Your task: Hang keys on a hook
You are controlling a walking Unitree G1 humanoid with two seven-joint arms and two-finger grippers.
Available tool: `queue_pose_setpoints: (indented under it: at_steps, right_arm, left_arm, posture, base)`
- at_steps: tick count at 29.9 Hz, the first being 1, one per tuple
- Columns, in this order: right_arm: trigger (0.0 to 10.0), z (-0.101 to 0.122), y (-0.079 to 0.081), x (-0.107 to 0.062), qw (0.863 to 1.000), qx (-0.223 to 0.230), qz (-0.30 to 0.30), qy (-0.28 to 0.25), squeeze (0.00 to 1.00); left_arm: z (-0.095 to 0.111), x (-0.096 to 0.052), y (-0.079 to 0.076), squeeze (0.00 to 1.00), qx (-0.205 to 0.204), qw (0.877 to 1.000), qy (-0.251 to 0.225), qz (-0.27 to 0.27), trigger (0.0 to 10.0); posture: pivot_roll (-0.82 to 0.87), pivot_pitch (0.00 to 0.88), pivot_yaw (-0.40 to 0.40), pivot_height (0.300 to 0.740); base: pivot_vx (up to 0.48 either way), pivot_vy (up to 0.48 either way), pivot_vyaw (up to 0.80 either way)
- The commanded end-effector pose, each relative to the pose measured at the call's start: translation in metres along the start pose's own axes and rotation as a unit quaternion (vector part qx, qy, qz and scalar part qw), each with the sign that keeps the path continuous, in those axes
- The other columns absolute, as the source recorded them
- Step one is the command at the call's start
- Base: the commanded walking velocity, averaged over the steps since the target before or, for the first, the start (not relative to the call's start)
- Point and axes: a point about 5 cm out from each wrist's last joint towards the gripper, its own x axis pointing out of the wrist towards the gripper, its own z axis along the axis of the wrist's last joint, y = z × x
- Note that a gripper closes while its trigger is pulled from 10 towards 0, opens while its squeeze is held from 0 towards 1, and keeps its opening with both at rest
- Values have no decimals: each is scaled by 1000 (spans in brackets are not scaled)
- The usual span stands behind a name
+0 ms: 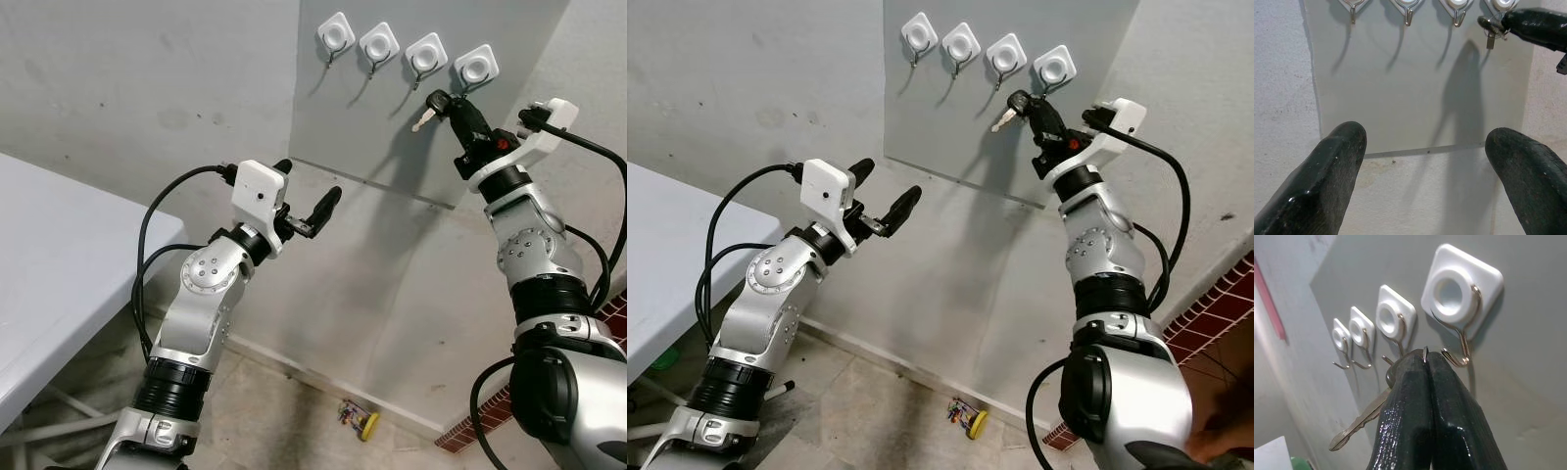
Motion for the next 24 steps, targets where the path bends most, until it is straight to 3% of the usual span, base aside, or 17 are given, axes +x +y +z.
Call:
queue_pose_setpoints:
  at_steps: [1, 15, 24]
  right_arm:
    - [10000, 11, 1, 1, 1000, -6, 9, -25, 0]
    - [10000, 9, -3, -2, 999, 21, 2, -28, 0]
    - [10000, 4, -7, -4, 1000, 14, -22, -8, 0]
  left_arm:
    - [5, 1, 0, 0, 6, 1000, -7, 0, 10000]
    - [6, 2, 0, 0, 7, 1000, -10, 0, 10000]
    - [7, 2, 1, 0, 9, 1000, -10, 1, 10000]
  posture:
    - [45, 0, -98, 740]
    - [42, 0, -98, 740]
    - [40, 0, -95, 740]
  base:
    - [0, 0, 0]
    - [0, 0, 0]
    - [0, 0, 0]
